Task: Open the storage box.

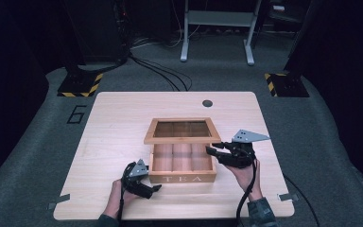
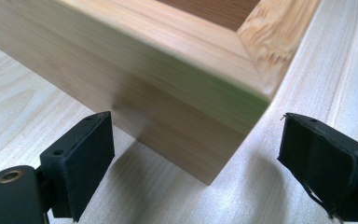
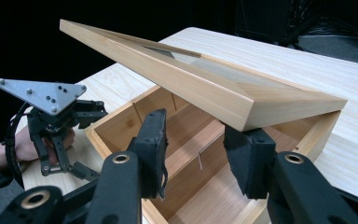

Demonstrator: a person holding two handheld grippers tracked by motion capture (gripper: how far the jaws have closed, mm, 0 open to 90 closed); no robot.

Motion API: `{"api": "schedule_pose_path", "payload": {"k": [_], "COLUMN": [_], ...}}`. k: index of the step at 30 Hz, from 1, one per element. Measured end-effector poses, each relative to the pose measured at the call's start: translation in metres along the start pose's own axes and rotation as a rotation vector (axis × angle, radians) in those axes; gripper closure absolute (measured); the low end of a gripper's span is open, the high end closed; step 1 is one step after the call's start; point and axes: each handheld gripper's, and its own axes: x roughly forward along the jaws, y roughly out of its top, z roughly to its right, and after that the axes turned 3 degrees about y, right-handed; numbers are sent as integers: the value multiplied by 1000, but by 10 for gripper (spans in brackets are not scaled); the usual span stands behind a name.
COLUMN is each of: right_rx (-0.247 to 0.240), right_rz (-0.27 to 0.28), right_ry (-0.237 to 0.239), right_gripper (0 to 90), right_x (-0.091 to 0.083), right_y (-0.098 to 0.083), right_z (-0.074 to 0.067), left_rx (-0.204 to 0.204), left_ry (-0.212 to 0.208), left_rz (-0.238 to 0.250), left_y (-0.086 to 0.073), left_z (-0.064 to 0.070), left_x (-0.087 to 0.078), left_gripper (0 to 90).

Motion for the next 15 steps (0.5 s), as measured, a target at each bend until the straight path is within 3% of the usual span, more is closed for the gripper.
{"api": "schedule_pose_path", "payload": {"k": [15], "right_rx": [-4], "right_rz": [-14], "right_ry": [1], "right_gripper": [583], "right_x": [1], "right_y": [-20], "right_z": [-3], "left_rx": [-1], "left_ry": [6], "left_rz": [2], "left_y": [0], "left_z": [1], "left_x": [1], "left_gripper": [101]}}
